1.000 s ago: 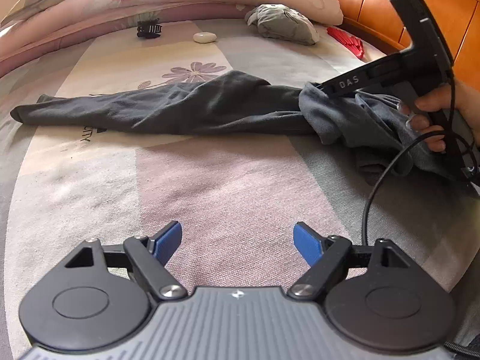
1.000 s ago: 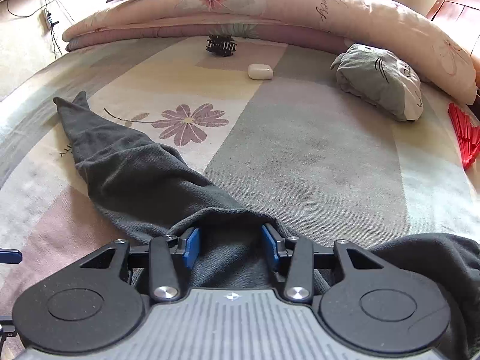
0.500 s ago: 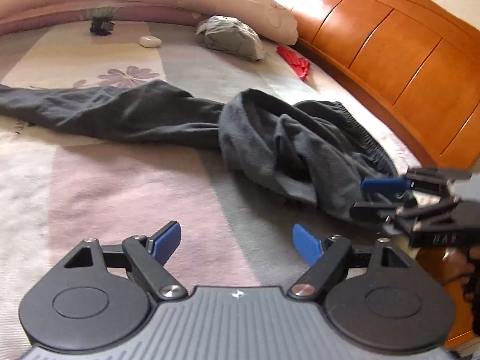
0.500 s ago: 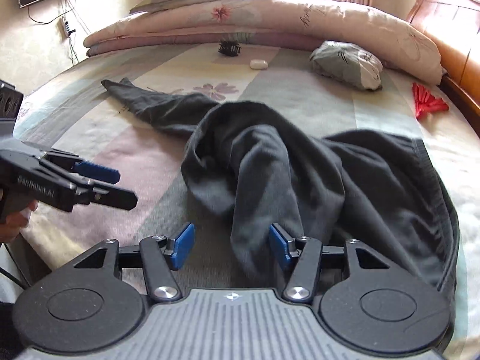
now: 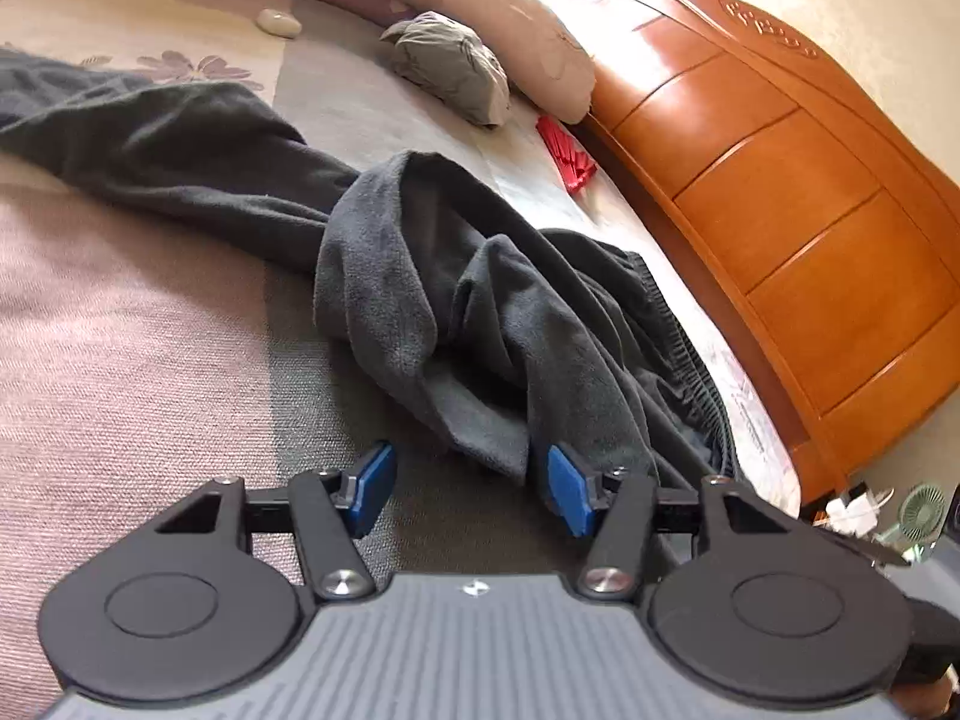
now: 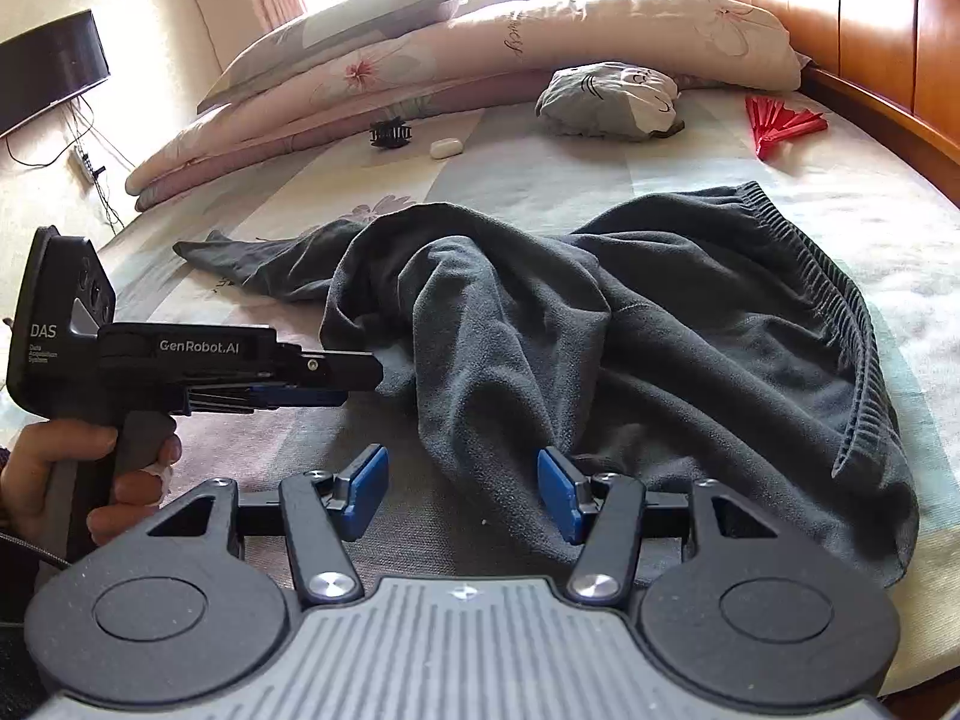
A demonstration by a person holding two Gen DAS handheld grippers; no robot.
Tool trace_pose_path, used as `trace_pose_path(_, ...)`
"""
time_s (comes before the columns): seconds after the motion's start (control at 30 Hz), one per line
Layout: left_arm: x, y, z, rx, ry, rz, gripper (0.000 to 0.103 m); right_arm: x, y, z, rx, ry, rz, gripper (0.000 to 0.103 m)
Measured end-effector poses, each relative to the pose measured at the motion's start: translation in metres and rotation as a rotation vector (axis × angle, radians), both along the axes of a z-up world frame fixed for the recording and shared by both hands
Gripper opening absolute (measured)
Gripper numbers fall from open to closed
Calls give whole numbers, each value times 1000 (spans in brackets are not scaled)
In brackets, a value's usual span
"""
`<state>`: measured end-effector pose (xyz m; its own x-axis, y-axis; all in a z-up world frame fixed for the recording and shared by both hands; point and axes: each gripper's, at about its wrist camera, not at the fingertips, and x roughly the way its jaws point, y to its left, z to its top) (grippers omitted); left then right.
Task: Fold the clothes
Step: 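Grasp the bunched pant leg fabric with the left gripper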
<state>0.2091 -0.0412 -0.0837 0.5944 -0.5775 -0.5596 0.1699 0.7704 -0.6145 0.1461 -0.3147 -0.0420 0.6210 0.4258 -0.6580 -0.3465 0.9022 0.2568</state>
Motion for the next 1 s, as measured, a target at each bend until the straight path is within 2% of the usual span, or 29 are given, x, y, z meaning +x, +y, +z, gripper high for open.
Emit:
trace_pose_path(0.1,5,3,-8,-74,3,60,51,1,-1,-6,7,13,0,60)
trace_pose_path(0.17,12,0,-15,-78,22,67,32,2,-1,-10,10,22,1,60)
trace_pose_path(0.23,16,-4,-22,-72,27,68,26,2,-2,-12,9,31,-1,60)
trace_pose_path(0.27,17,-5,-24,-71,27,70,20,2,-2,-12,5,31,-3,60)
trace_pose_path(0.37,16,-1,-22,-70,16,81,13,1,-4,-11,-1,28,-11,60)
trace_pose_path(0.67,-9,45,17,71,-86,115,8,-3,1,-4,-11,11,-11,60)
trace_pose_path(1.0,-56,119,38,170,-99,208,7,-10,26,7,-38,-6,41,61)
